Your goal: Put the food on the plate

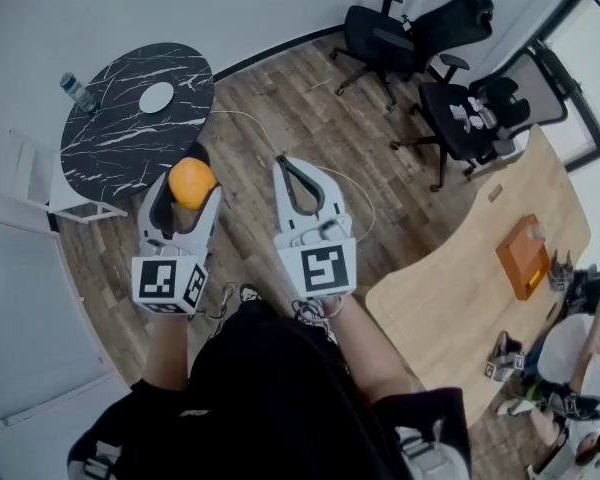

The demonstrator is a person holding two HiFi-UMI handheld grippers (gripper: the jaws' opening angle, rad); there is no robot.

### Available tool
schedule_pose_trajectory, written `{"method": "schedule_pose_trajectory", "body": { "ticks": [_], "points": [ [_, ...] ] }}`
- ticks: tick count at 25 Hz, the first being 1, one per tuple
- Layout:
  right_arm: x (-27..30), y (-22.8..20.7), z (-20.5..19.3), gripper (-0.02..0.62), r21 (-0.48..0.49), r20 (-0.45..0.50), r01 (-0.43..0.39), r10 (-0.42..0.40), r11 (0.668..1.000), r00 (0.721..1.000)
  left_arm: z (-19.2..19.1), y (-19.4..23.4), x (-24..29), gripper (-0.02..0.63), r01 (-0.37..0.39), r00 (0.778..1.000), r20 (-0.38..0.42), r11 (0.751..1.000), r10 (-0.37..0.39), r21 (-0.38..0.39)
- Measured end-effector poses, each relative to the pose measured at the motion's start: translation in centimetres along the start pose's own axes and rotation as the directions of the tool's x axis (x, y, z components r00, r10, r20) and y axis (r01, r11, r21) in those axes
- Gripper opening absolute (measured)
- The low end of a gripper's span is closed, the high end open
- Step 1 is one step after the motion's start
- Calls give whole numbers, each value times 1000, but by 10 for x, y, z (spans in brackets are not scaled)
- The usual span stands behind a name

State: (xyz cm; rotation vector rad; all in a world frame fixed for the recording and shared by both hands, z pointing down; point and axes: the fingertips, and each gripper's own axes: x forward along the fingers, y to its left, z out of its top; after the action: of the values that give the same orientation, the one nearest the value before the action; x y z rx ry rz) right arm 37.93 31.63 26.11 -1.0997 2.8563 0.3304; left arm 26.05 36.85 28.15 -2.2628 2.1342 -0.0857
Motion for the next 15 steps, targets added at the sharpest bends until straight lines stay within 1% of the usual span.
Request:
{"method": "schedule_pose_trajectory", "body": {
  "ticks": [3, 5, 7, 11, 15],
  "points": [
    [11, 8, -6, -3, 2, -17, -9, 9, 1000, 1000, -4, 12, 0, 336, -15, 1000, -5, 1000, 15, 14],
    [19, 12, -9, -3, 18, -16, 1, -1, 1000, 1000, -8, 20, 0, 336, -9, 1000, -12, 1000, 9, 25],
    [28, 18, -12, -3, 28, -8, 14, -13, 1000, 1000, -12, 31, 2, 336, 8, 1000, -17, 1000, -7, 22],
    [43, 29, -19, -3, -16, -24, 54, -54, 998, 998, -17, 57, 4, 336, 44, 999, -17, 999, -44, 10],
    [49, 35, -31, -3, 1, -82, 105, -104, 994, 991, -30, 73, 3, 336, 81, 996, -35, 996, -80, 35]
  ]
}}
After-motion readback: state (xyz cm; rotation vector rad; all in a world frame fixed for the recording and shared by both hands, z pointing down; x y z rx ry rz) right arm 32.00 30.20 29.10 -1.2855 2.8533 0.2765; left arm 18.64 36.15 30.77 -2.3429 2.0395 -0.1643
